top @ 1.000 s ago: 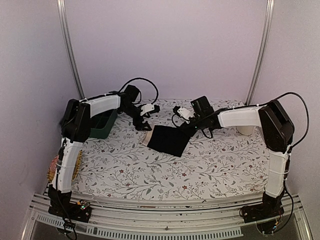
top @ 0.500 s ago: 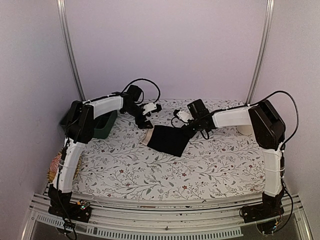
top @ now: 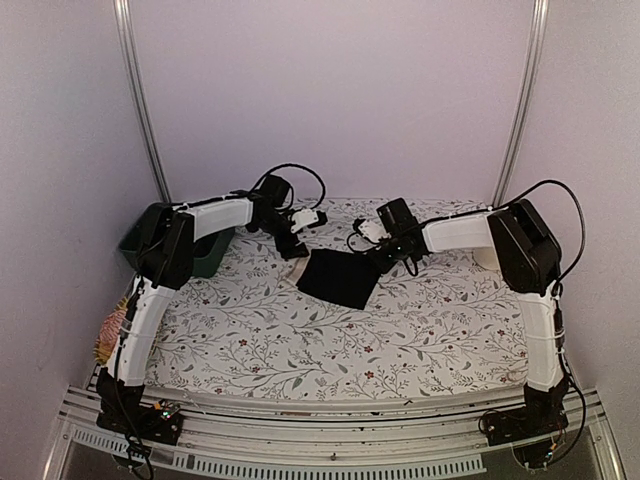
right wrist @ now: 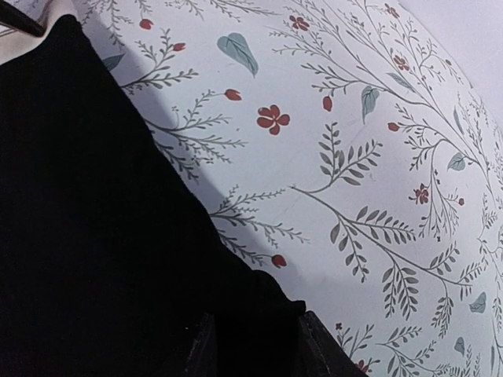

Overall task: Roll the underwear
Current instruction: Smooth out the underwear at the center of the board.

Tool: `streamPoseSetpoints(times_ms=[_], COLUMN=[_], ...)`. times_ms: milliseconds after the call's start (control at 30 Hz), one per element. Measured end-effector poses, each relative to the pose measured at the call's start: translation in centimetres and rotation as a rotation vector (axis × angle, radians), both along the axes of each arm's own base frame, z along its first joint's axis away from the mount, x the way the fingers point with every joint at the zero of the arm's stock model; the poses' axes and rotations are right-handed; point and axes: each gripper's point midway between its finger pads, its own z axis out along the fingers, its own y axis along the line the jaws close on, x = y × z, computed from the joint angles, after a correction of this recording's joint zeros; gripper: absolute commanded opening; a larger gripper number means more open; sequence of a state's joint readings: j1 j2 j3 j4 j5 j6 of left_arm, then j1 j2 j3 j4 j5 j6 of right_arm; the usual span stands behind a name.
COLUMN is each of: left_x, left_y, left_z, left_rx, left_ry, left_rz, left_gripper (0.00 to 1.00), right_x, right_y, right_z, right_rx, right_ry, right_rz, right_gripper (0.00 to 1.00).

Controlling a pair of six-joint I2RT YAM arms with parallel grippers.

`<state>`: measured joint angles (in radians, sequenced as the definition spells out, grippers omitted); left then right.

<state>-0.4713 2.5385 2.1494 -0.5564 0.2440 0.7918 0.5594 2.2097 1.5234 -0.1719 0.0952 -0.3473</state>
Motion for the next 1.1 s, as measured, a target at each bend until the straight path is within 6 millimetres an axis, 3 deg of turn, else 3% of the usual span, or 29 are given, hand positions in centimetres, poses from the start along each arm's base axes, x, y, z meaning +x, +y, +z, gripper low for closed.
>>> streamPoseSetpoints(times_ms=[233, 500, 600, 700, 767, 833, 933, 1000, 1100], left_x=[0.3, 0.0, -0.3, -0.6, -1.6, -3.8, -7.6, -10.3, -12.9], left_y=[0.3, 1.4, 2.0, 2.5, 2.9, 3.7, 4.9, 5.9, 6.8], left_z=[-0.4, 0.6, 2.4, 6.4, 9.1, 11.7, 13.4, 12.8, 9.8], left_rx=[0.024, 0.019, -0.003, -0.042, -0.068, -0.084, -0.079, -0.051, 0.013], left_ry=[-0.021, -0.015, -0.017, -0.06, -0.095, -0.151, -0.231, -0.281, -0.326], left_rz=[0.019, 0.076, 0.093, 0.091, 0.071, 0.015, -0.081, -0.153, -0.236], left_gripper=[0.87, 0.98, 0.98, 0.99, 0.98, 0.99, 0.98, 0.99, 0.98], right_x=[0.5, -0.5, -1.4, -2.5, -3.4, -4.8, -7.3, -8.8, -11.7], right_y=[-0.8, -1.4, -1.7, -1.7, -1.6, -1.2, -0.2, 0.6, 1.4], right_z=[-0.3, 0.0, 2.2, 6.7, 9.4, 11.9, 13.6, 13.5, 12.3], right_rx=[-0.018, -0.043, -0.042, -0.029, -0.017, -0.005, 0.015, 0.035, 0.066], right_ry=[0.033, 0.079, 0.062, -0.016, -0.074, -0.137, -0.191, -0.201, -0.188], right_rz=[-0.02, -0.026, -0.019, 0.003, 0.022, 0.051, 0.1, 0.129, 0.176], right_gripper=[0.34, 0.35, 0.36, 0.38, 0.4, 0.41, 0.43, 0.45, 0.49])
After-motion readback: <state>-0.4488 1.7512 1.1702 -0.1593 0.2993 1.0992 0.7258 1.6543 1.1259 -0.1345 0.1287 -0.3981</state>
